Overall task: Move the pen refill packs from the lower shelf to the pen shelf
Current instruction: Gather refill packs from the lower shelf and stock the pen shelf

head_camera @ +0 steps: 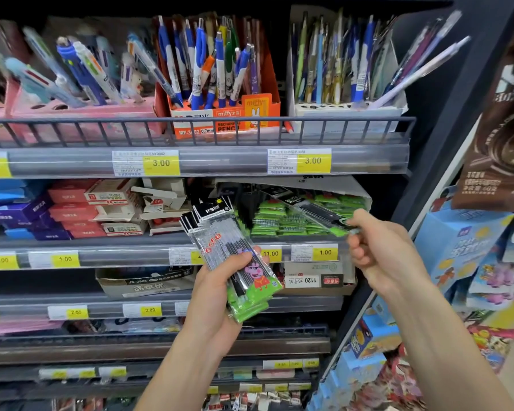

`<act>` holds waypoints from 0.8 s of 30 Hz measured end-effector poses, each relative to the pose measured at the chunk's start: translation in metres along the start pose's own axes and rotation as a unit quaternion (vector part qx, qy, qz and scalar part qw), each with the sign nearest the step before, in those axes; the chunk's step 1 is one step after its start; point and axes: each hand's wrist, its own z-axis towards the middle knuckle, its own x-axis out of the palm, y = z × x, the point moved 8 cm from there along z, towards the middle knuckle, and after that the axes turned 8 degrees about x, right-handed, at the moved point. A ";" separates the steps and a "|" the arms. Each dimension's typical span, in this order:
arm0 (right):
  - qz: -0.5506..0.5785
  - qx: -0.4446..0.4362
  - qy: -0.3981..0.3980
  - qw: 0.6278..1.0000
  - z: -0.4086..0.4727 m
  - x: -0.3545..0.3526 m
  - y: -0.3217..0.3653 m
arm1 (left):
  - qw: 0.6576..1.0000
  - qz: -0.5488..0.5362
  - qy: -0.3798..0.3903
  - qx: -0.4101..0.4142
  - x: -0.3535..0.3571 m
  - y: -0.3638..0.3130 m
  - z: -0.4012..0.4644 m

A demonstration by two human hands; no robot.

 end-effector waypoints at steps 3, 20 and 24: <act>-0.032 -0.032 -0.041 0.998 0.001 0.003 0.002 | 1.000 0.004 0.004 -0.010 0.002 0.005 0.000; -0.099 -0.250 -0.074 0.960 0.000 0.051 -0.010 | 0.999 0.029 0.031 -0.017 0.005 0.002 -0.002; -0.272 -0.437 -0.149 0.844 -0.012 0.052 0.007 | 0.999 0.025 0.020 -0.021 0.002 0.002 -0.003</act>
